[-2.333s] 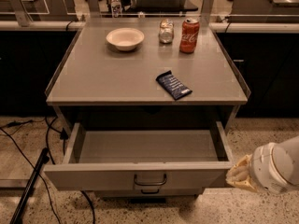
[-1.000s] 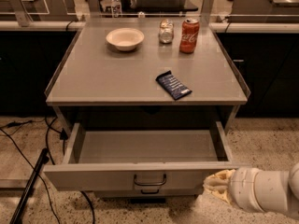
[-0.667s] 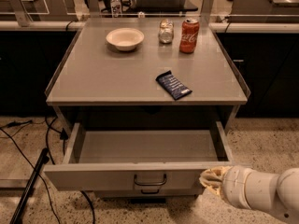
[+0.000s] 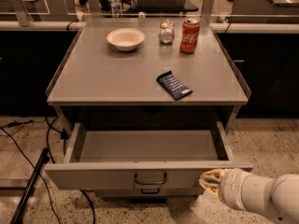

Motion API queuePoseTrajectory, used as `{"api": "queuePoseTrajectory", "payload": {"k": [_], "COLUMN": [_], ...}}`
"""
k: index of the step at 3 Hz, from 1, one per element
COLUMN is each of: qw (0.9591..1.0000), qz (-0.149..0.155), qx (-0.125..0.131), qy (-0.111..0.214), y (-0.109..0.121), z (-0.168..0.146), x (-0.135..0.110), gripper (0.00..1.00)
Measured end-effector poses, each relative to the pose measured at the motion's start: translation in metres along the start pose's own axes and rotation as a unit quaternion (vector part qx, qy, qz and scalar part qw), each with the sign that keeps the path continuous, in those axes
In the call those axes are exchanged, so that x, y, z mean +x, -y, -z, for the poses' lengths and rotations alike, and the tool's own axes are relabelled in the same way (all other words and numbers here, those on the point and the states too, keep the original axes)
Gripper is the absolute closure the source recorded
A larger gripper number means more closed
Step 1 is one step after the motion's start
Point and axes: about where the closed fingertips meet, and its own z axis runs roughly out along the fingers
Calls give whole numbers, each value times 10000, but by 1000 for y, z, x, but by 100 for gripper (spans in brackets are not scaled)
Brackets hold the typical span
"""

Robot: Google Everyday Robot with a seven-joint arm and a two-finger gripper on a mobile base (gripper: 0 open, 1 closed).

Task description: Close top drawer

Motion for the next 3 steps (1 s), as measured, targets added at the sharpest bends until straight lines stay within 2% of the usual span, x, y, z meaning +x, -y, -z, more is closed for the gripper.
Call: {"api": "queuePoseTrajectory", "payload": {"k": [2, 3], "qw": [9991, 9976], "qz": [294, 451], "qx": [281, 493], "qy": [102, 207], "y": [7, 20], "z": [-32, -48], "x": [6, 3], "gripper": [100, 100]}}
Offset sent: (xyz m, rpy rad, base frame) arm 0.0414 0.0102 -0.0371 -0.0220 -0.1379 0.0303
